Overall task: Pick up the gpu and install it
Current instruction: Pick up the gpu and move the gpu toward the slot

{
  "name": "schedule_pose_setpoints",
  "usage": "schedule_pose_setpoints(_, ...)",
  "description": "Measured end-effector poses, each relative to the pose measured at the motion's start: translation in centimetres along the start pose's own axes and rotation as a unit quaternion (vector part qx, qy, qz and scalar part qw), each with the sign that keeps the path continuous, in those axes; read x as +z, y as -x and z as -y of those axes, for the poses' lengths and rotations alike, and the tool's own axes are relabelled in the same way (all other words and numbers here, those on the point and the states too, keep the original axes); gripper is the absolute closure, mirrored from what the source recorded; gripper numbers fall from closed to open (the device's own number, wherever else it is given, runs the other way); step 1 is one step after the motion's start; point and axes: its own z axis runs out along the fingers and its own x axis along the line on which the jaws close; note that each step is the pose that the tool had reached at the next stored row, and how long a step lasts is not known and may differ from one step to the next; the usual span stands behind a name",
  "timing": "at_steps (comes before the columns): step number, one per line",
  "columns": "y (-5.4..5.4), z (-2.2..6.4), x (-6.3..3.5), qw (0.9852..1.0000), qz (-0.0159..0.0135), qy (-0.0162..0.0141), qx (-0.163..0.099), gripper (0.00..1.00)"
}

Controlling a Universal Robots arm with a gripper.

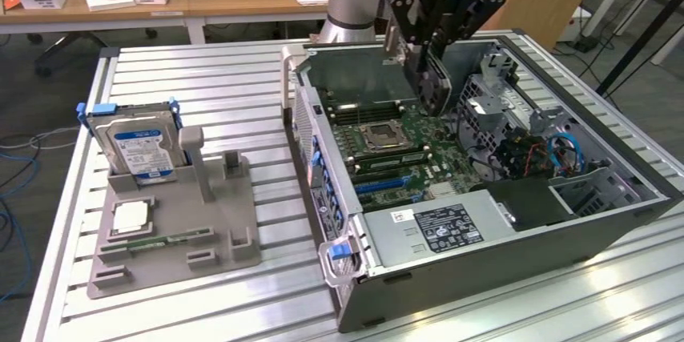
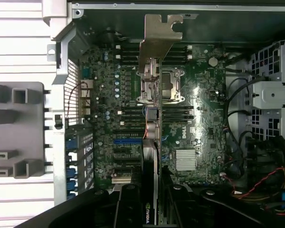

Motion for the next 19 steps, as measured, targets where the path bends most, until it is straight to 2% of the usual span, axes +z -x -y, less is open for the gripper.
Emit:
schedule_pose_setpoints(5, 1.2, -0.05, 0.03, 1.0000, -0.0001, 0.0000, -0.001, 0.74)
schedule_pose_setpoints(14, 1.4, -0.07, 0.04, 1.0000, -0.0001, 0.0000, -0.001, 0.74)
schedule_pose_setpoints(18, 2.7, -0.12, 0.08, 1.0000, -0.0001, 0.0000, -0.001, 0.74)
schedule_pose_setpoints(19, 3.5, -0.15, 0.09, 1.0000, -0.0001, 0.0000, -0.001, 0.74)
